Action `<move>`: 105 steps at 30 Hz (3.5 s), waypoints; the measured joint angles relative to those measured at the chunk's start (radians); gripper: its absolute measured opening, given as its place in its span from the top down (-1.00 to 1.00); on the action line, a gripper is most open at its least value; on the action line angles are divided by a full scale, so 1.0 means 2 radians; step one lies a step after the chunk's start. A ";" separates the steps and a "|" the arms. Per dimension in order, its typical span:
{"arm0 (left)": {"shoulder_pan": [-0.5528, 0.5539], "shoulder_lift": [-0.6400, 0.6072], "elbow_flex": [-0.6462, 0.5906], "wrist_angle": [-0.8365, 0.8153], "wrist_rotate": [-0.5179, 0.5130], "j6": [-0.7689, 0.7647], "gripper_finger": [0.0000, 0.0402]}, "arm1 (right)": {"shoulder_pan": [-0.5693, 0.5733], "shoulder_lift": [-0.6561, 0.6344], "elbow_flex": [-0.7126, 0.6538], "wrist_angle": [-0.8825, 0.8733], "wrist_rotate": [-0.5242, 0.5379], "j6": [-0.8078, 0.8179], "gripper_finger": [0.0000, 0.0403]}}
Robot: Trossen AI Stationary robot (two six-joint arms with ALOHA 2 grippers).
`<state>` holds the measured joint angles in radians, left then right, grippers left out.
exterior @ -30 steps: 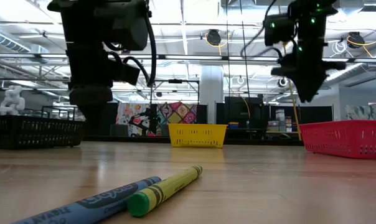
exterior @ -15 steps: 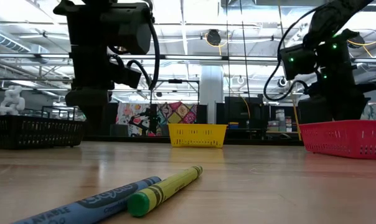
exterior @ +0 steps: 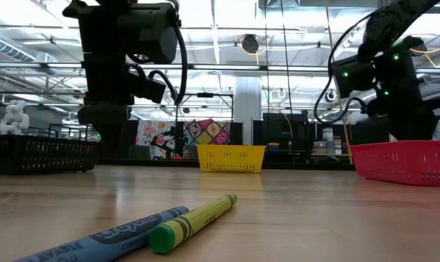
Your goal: Sort crayons
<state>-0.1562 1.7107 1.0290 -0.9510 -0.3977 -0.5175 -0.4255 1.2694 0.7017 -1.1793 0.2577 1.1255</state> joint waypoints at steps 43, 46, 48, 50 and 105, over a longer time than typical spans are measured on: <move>0.000 0.000 0.000 0.002 0.000 0.004 1.00 | -0.038 0.000 -0.027 0.027 0.014 -0.029 0.66; 0.000 0.000 0.000 0.002 0.000 0.001 1.00 | -0.046 0.000 -0.027 0.027 0.000 -0.063 0.66; 0.000 0.000 0.000 0.002 0.000 0.001 1.00 | -0.052 0.000 -0.027 0.027 -0.004 -0.081 0.66; 0.000 0.000 0.000 0.002 0.000 0.001 1.00 | -0.059 0.000 -0.027 0.027 -0.012 -0.092 0.66; -0.001 0.000 0.000 0.001 0.014 0.004 1.00 | -0.112 -0.051 -0.094 0.096 -0.042 -0.118 1.00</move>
<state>-0.1574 1.7107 1.0290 -0.9482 -0.3702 -0.5095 -0.6486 1.1681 0.5138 -0.9883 0.1731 0.8888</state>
